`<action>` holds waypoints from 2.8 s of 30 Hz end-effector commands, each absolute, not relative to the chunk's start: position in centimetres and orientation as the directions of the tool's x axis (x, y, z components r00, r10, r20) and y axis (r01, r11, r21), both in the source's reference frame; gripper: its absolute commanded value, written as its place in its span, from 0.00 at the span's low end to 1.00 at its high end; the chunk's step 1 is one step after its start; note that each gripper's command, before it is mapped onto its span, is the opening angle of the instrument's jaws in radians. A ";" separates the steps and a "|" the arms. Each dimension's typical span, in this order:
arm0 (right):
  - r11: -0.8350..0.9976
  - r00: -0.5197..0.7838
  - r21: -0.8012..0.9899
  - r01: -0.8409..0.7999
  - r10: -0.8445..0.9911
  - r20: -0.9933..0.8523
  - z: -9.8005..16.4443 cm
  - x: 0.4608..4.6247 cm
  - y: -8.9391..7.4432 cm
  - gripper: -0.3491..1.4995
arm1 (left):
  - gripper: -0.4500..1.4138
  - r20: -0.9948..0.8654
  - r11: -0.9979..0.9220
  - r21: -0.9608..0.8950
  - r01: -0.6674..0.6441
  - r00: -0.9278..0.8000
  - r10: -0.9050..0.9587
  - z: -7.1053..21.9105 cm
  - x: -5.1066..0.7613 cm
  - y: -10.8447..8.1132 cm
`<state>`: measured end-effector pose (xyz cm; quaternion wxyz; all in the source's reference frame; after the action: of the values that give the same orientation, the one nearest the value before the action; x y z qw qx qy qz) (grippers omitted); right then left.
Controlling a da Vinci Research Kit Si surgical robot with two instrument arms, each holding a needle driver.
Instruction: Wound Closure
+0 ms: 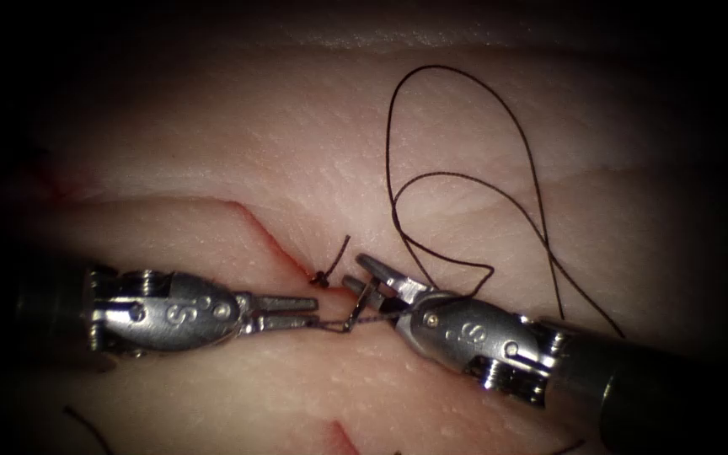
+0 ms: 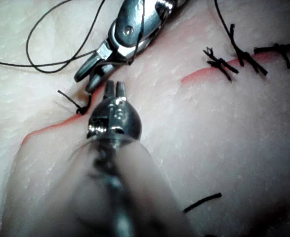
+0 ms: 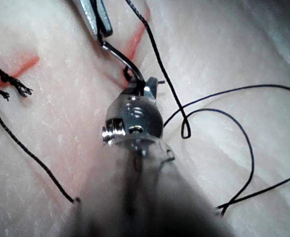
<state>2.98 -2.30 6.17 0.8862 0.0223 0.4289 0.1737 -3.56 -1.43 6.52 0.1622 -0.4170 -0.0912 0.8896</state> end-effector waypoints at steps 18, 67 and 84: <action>0.942 0.561 0.145 -0.304 0.300 -0.772 6.0 3.09 -2.3 0.00 | 0.23 -0.711 -0.930 -0.295 -0.219 -0.599 0.367 6.6 -3.67 -1.4; 0.916 0.498 -0.128 -0.380 0.087 -0.863 4.7 2.73 -1.1 0.00 | 0.23 -0.680 -0.927 -0.324 -0.189 -0.634 0.367 7.4 -3.71 -1.8; 0.902 0.434 0.037 -0.430 0.242 -0.868 4.8 2.71 -1.0 0.00 | 0.23 -0.682 -0.927 -0.329 -0.183 -0.633 0.367 7.3 -3.68 -1.9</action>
<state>2.63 -1.06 4.78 0.8410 -0.0905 0.4926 0.2048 -3.62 -1.84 7.27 0.1538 -0.3992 -0.1148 0.8965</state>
